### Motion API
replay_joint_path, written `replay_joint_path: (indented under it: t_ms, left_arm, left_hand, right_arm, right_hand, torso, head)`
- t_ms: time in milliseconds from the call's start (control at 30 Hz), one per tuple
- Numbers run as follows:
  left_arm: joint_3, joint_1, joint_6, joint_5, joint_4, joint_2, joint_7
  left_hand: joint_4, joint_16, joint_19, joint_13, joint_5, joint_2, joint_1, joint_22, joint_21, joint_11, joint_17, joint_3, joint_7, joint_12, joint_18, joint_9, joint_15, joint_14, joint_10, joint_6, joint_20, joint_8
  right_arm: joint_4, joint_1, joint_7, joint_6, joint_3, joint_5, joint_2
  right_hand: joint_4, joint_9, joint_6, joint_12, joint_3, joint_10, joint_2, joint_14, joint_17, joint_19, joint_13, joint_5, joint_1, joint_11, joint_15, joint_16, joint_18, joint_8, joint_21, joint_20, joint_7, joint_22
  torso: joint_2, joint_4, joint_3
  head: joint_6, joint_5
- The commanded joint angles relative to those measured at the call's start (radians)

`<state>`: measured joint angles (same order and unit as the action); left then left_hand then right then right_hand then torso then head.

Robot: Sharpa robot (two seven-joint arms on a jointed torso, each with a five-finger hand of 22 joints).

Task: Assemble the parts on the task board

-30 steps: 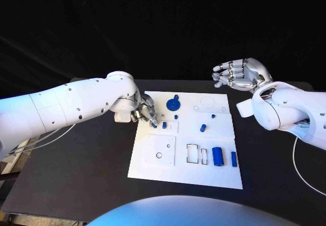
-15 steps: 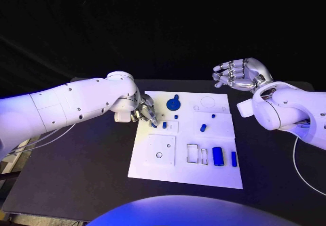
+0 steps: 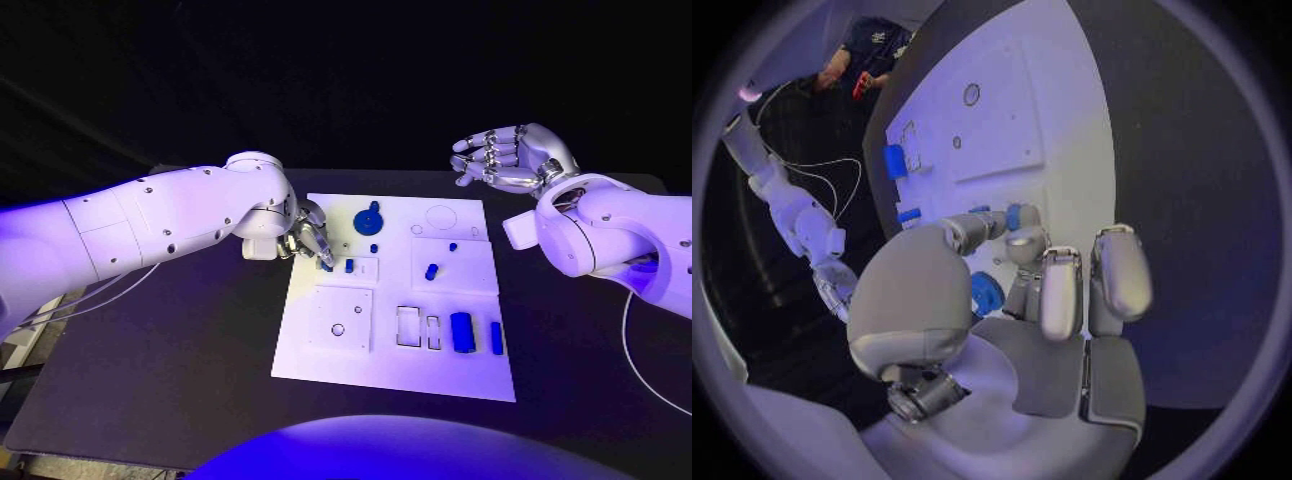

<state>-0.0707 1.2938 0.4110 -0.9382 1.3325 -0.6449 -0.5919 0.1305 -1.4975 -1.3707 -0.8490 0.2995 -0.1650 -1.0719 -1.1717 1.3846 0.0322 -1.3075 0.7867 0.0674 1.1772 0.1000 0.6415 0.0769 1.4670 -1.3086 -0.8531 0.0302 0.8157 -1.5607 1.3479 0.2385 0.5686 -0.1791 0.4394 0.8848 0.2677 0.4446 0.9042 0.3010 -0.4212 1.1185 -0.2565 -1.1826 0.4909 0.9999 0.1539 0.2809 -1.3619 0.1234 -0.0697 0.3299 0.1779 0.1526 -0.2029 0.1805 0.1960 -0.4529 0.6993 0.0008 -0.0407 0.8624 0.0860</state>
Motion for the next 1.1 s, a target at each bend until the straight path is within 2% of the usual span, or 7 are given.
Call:
replay_joint_path:
  t_ms: [33,467,1100]
  left_arm:
    - [-0.001,0.0,0.007,-0.005,0.0,0.0,0.0]
    - [-0.001,0.0,0.007,-0.004,0.001,0.006,0.001]
    - [-0.004,-0.003,0.021,-0.007,-0.003,0.014,-0.006]
  left_hand:
    - [-0.14,-0.002,-0.007,-0.002,0.006,0.008,0.005,0.001,0.003,0.001,-0.119,0.132,-0.027,0.004,-0.018,0.0,0.008,0.067,-0.011,-0.035,-0.002,0.004]
    - [-0.141,-0.002,-0.007,-0.007,0.014,0.009,0.008,0.0,0.003,0.002,-0.119,0.132,-0.028,0.006,-0.018,-0.001,0.01,0.067,-0.015,-0.039,-0.003,0.004]
    - [-0.141,-0.002,-0.007,-0.009,0.016,0.01,0.01,-0.001,0.004,0.002,-0.119,0.131,-0.029,0.007,-0.018,-0.001,0.01,0.068,-0.017,-0.041,-0.004,0.003]
  right_arm:
    - [-0.001,-0.001,0.005,-0.013,0.0,0.003,0.0]
    - [-0.003,-0.001,0.005,-0.013,0.0,0.003,0.001]
    - [-0.005,-0.001,0.006,-0.013,0.0,0.003,0.003]
  right_hand:
    - [-0.006,-0.001,0.002,-0.005,0.003,0.009,-0.002,-0.004,0.001,0.004,-0.001,-0.003,0.008,0.0,0.001,-0.003,0.005,-0.006,0.003,0.006,0.001,0.001]
    - [-0.006,-0.001,0.002,-0.005,0.003,0.009,-0.002,-0.004,0.001,0.004,-0.001,-0.003,0.008,0.0,0.001,-0.003,0.005,-0.006,0.003,0.006,0.001,0.001]
    - [-0.006,-0.001,0.002,-0.005,0.003,0.009,-0.002,-0.004,0.001,0.004,-0.001,-0.003,0.008,0.0,0.001,-0.003,0.005,-0.006,0.003,0.006,0.001,0.001]
  torso:
    - [0.0,-0.0002,-0.0003]
    - [0.0,-0.0004,-0.001]
    - [0.0,0.0002,0.0004]
  head:
    - [0.0,0.0]
    - [0.001,0.0]
    - [0.006,-0.003]
